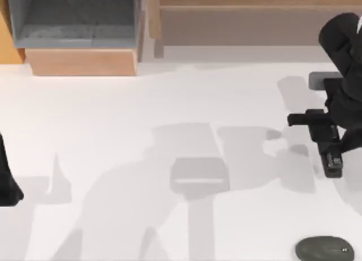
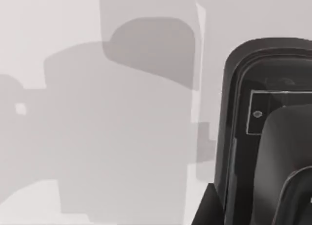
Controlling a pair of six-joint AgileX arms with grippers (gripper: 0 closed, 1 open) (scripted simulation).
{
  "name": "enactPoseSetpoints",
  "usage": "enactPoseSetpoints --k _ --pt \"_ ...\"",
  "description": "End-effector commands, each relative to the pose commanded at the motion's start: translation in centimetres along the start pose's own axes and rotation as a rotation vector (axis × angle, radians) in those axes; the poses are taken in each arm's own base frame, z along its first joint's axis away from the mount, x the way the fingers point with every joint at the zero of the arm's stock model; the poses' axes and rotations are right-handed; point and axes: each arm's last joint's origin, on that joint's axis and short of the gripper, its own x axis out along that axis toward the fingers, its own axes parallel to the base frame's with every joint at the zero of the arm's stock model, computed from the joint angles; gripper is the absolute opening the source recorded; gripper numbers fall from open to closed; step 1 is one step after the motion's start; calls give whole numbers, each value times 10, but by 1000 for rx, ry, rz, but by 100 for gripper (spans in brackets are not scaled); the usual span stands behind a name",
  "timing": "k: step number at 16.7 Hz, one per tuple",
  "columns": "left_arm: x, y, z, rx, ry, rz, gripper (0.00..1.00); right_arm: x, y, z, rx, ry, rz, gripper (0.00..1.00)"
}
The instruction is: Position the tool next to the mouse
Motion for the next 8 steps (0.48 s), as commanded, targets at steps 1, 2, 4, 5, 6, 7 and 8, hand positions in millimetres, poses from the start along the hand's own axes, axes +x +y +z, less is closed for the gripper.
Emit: enactPoseSetpoints --k 1,2,4,5,6,7,8 --pt "0 0 0 0 0 0 100 -2 11 -2 -2 -3 1 0" --pt "0 0 0 0 0 0 100 -5 20 -4 -4 -8 2 0" --pt "0 0 0 0 0 0 100 -7 26 -6 -4 -15 4 0" --pt "0 0 0 0 0 0 100 -7 26 -6 -4 -15 4 0" --pt "0 0 0 0 0 0 100 -7 26 -6 -4 -15 4 0" --pt "0 0 0 0 0 0 100 -6 25 -6 1 -11 5 0" --pt "0 0 0 0 0 0 100 -6 25 -6 1 -11 5 0"
